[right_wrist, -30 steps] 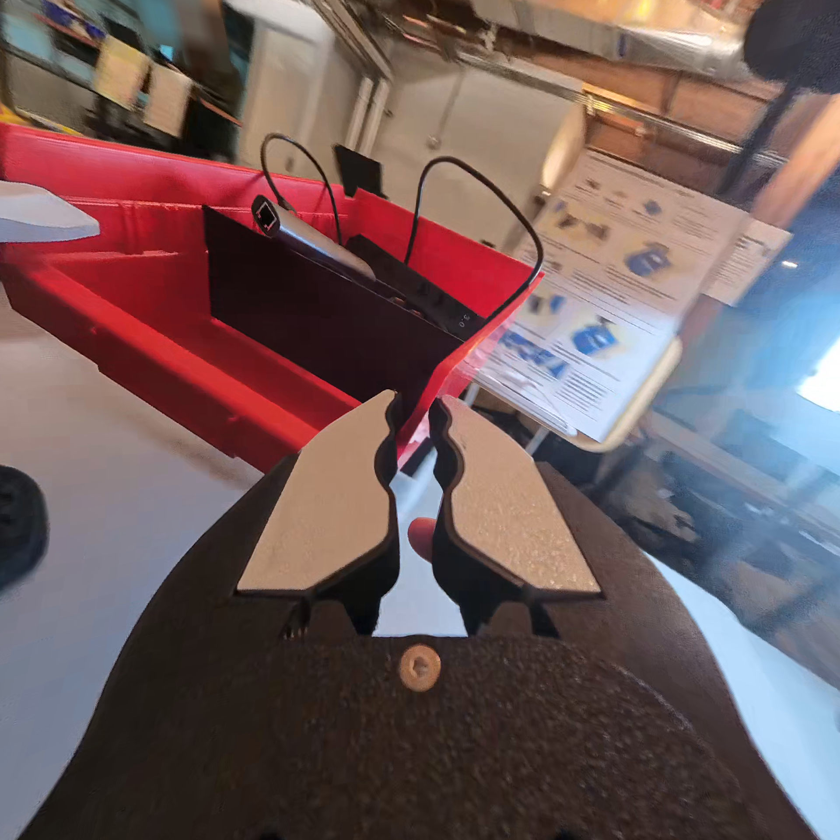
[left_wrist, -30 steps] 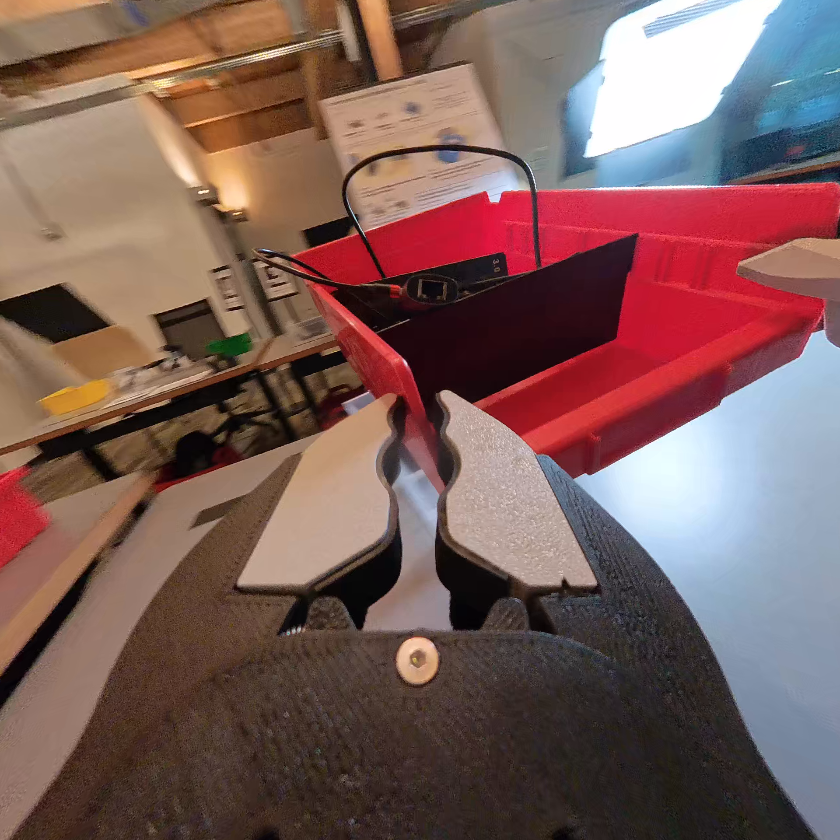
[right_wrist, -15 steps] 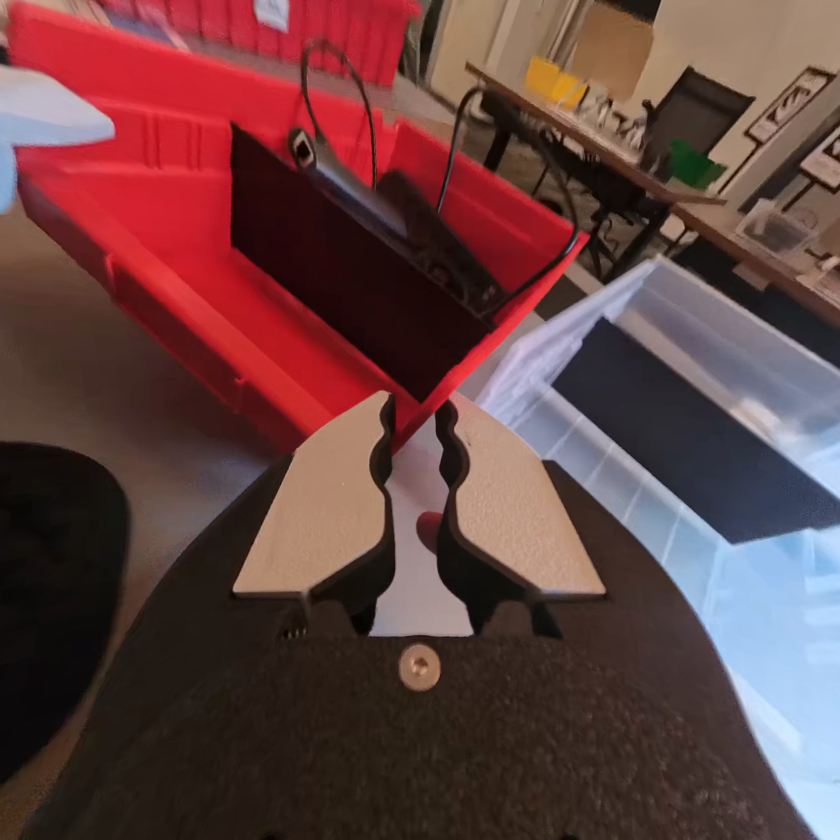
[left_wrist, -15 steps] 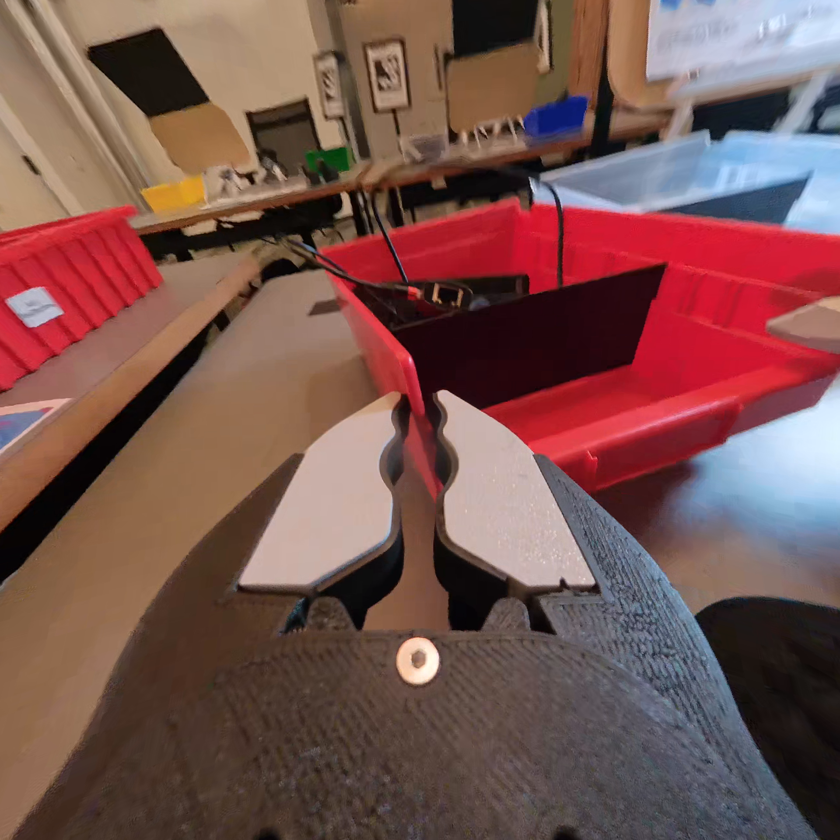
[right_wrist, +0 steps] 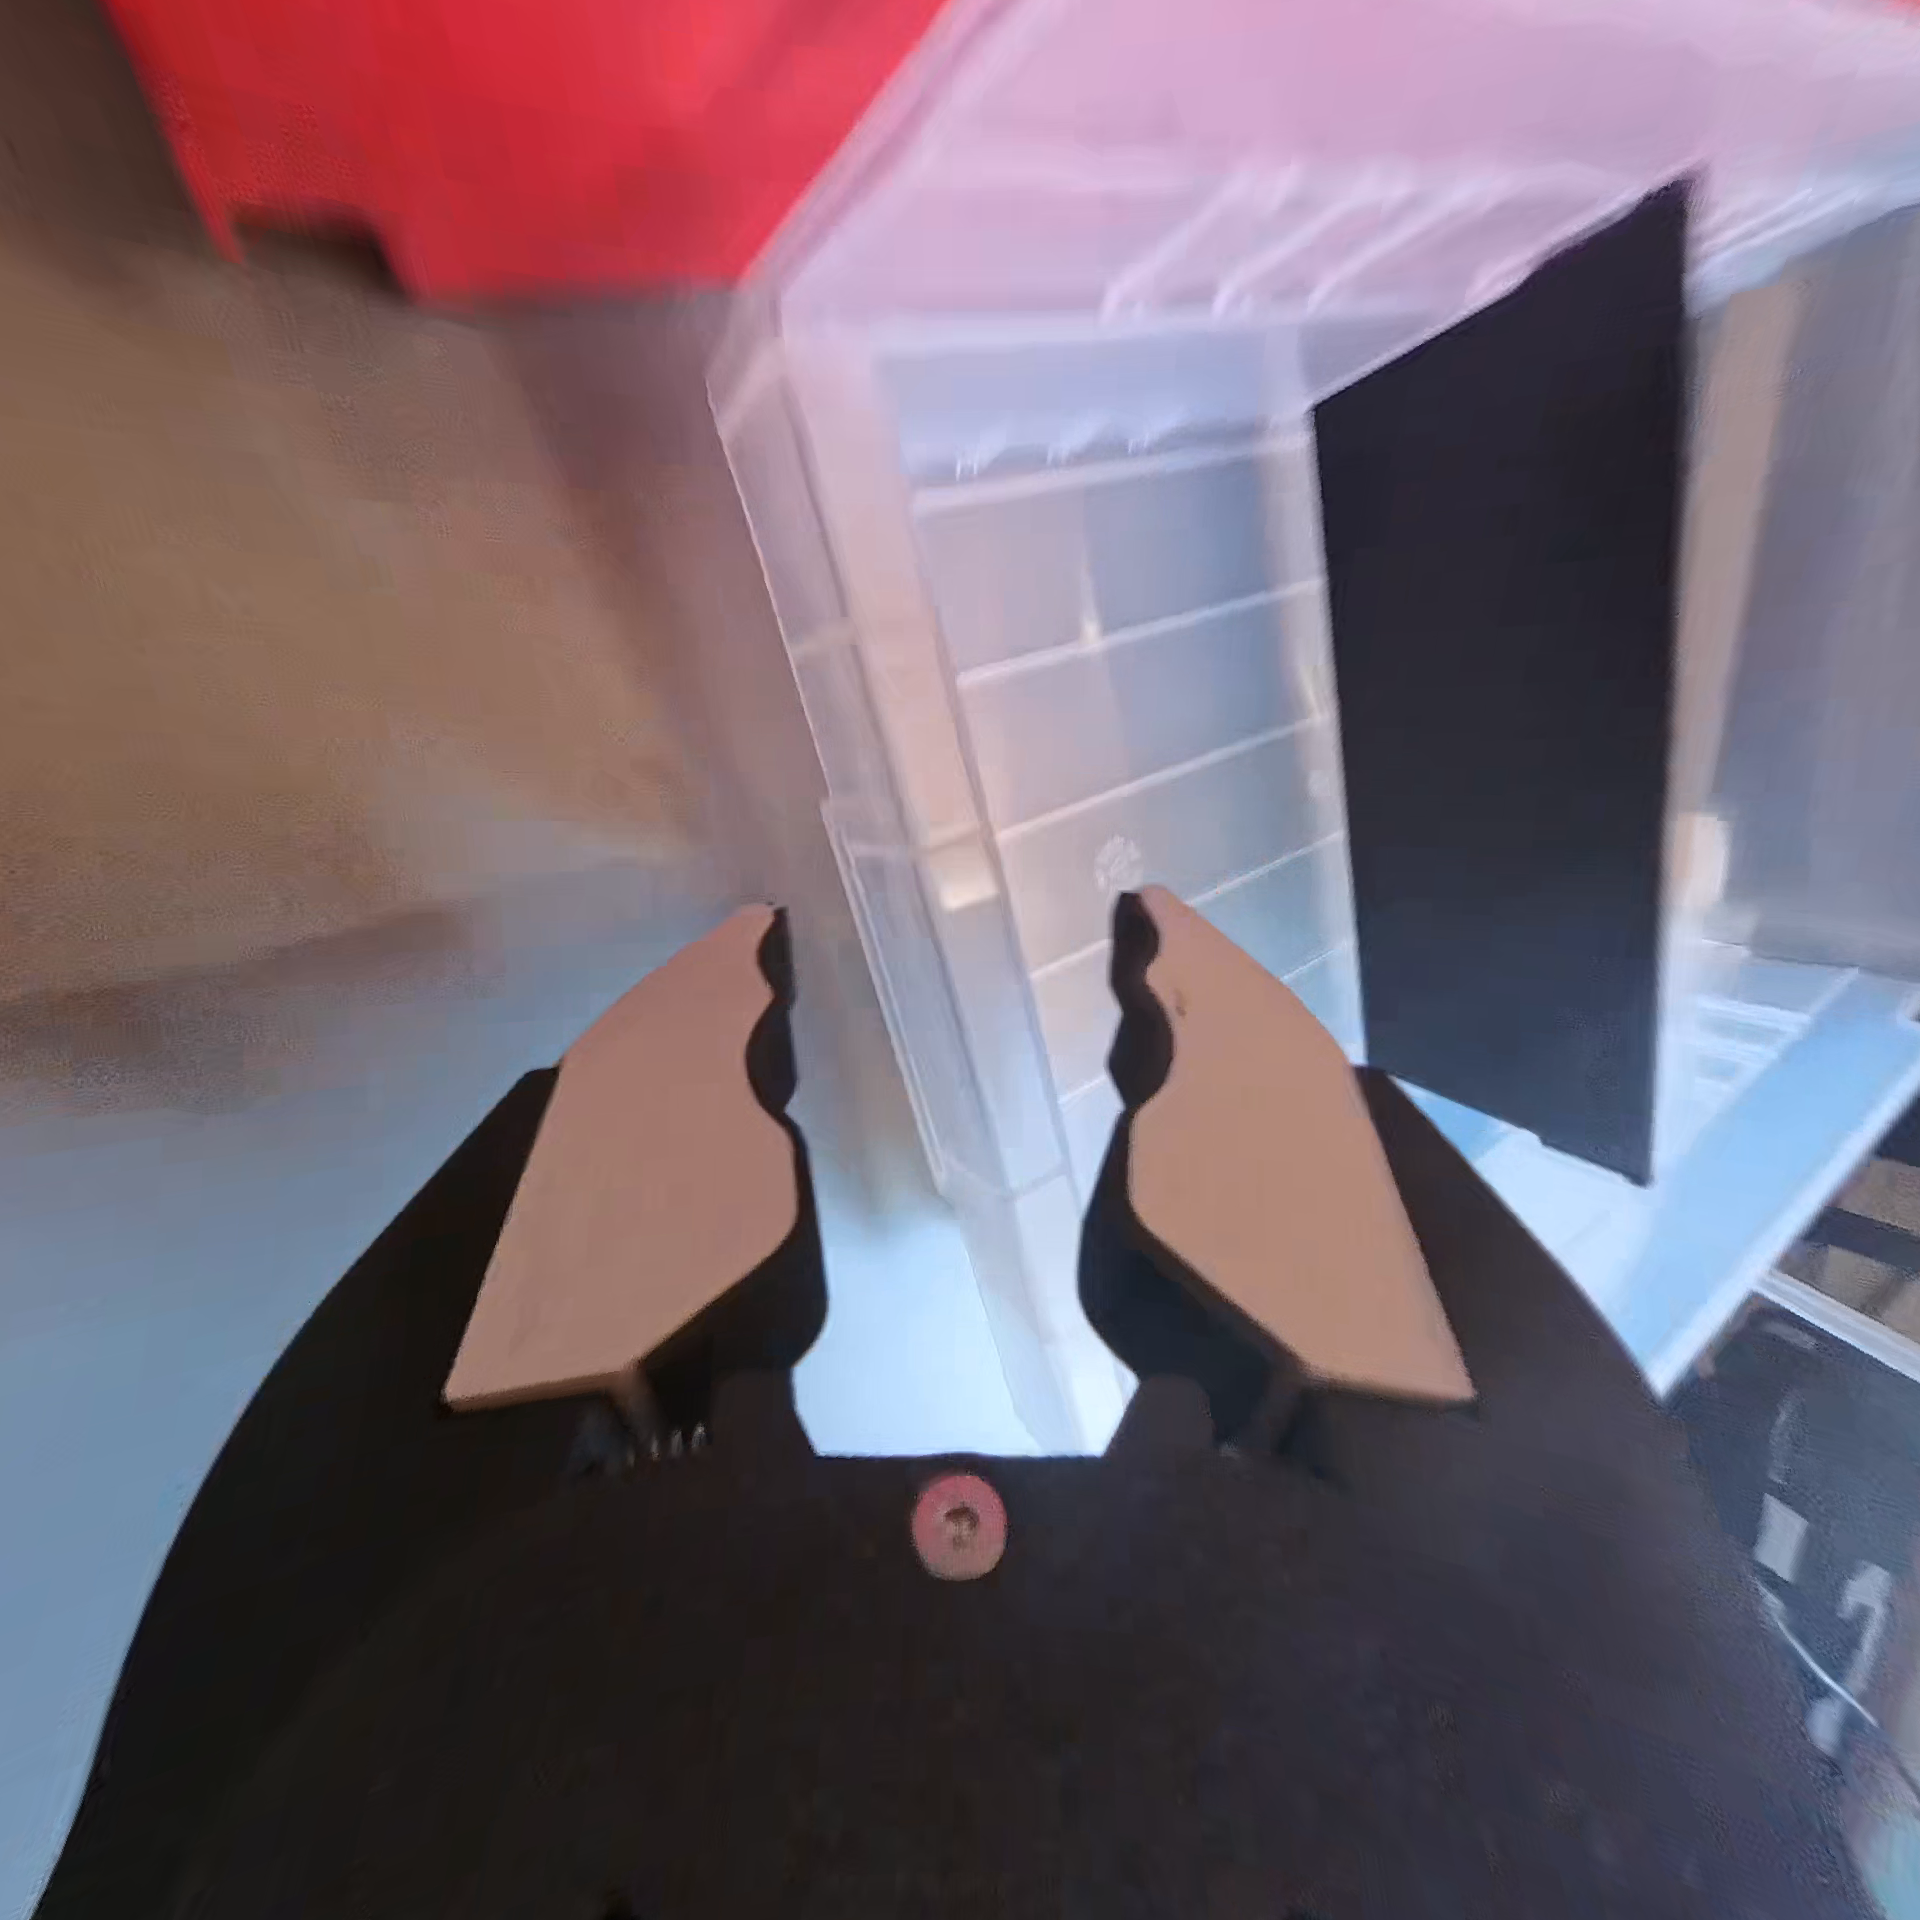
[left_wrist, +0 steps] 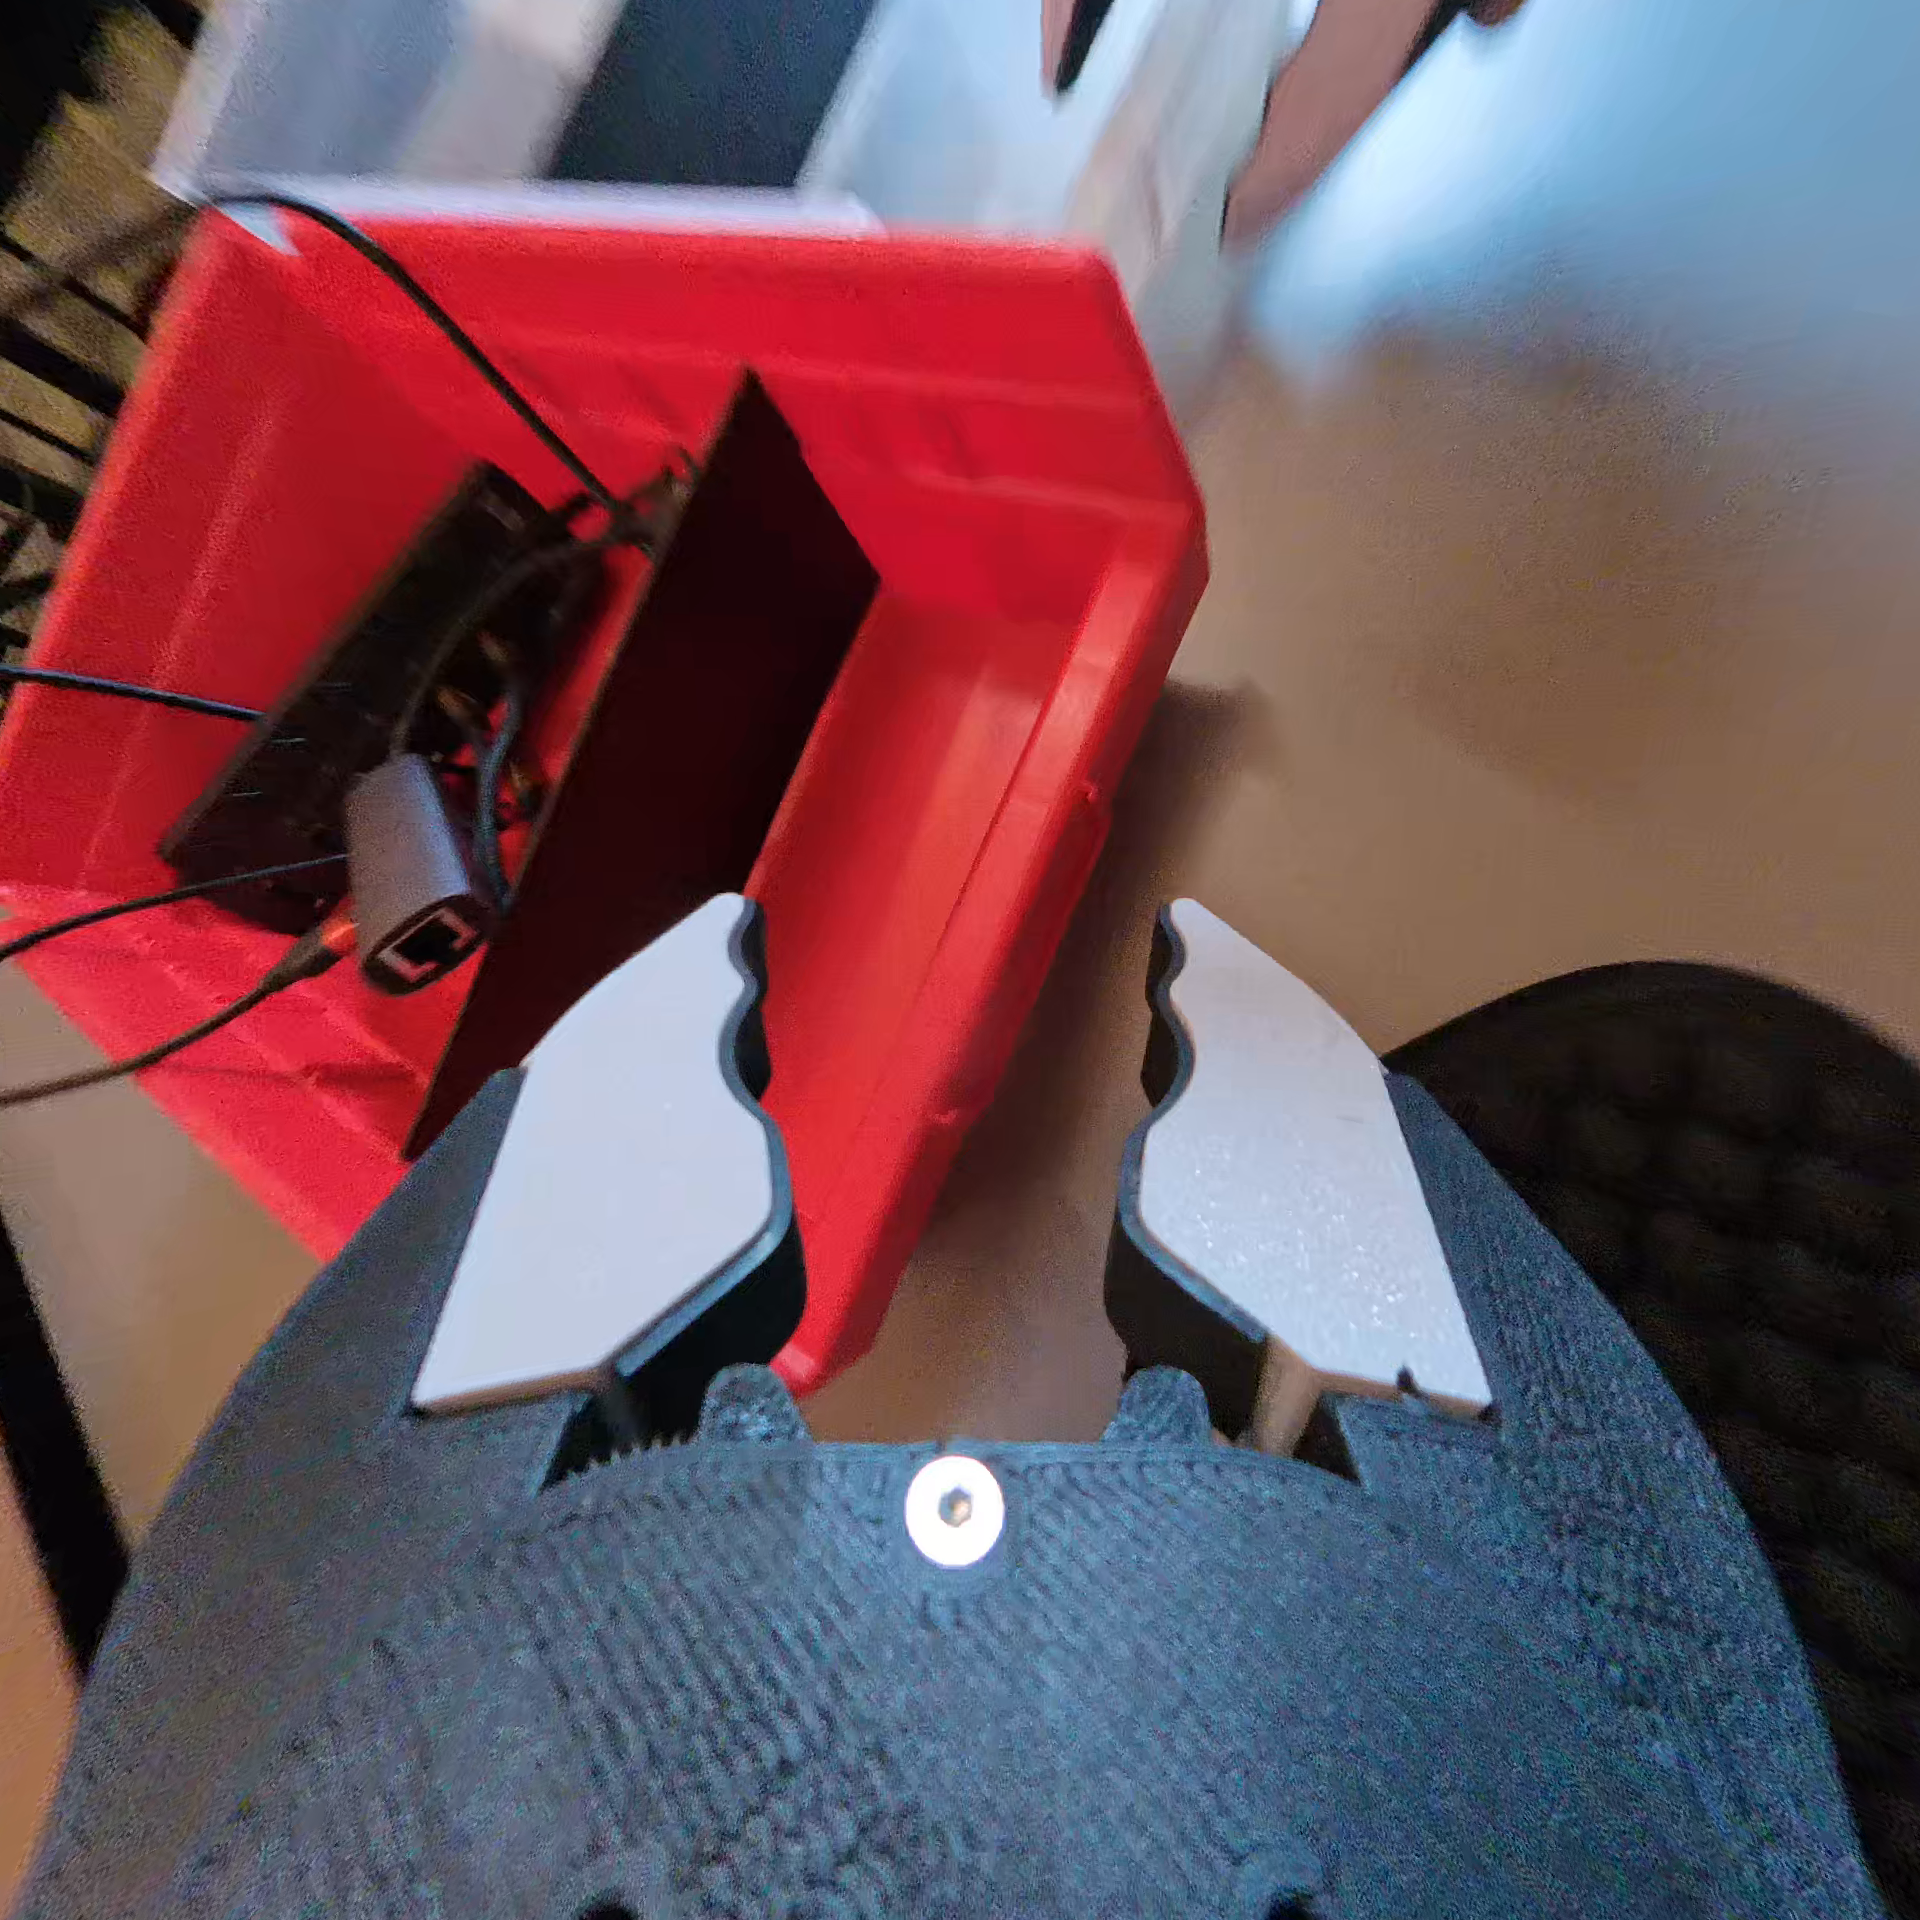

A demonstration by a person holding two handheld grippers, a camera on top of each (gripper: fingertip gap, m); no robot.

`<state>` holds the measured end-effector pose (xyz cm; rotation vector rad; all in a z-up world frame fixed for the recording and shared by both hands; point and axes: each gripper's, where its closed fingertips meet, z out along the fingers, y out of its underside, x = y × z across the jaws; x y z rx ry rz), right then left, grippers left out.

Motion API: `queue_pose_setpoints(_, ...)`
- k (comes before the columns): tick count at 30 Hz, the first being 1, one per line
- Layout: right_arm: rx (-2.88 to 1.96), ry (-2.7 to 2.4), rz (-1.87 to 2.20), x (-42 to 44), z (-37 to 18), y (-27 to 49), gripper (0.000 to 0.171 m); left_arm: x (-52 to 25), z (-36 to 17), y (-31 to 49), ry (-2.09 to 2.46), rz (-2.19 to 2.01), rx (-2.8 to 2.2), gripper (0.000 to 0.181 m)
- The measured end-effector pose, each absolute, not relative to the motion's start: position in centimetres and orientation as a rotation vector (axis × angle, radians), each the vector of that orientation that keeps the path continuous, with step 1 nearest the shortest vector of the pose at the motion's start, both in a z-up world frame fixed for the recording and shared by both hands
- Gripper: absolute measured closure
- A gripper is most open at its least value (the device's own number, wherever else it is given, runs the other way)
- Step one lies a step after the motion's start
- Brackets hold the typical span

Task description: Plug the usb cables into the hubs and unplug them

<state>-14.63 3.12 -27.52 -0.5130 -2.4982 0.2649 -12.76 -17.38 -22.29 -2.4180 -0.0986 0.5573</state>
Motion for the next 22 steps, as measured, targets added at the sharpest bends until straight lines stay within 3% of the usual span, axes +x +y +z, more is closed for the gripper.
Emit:
queue_pose_setpoints(1, -0.479, -2.489, 0.2, -14.9, -28.2, 4.2, 0.125, -13.3, -23.7, -17.1, -0.057, 0.576, -2.496, 0.131)
queue_pose_setpoints(4, -0.437, -2.487, 0.115, -13.4, -28.1, 6.2, 0.137, -14.4, -27.3, -17.2, 0.038, 0.577, -2.677, 0.136)
queue_pose_setpoints(6, -0.482, -2.522, 0.098, -10.8, -28.2, 7.7, 0.137, -14.2, -27.9, -16.8, 0.082, 0.52, -2.673, 0.145)
queue_pose_setpoints(16, -0.808, -2.347, 0.003, 4.3, -27.9, 18.0, 0.135, -15.8, -27.8, -17.3, 0.155, 0.594, -2.568, 0.146)
queue_pose_setpoints(22, -0.845, -2.245, -0.133, 5.2, -27.8, 25.8, 0.138, -18.2, -28.0, -16.7, 0.168, 0.564, -2.561, 0.149)
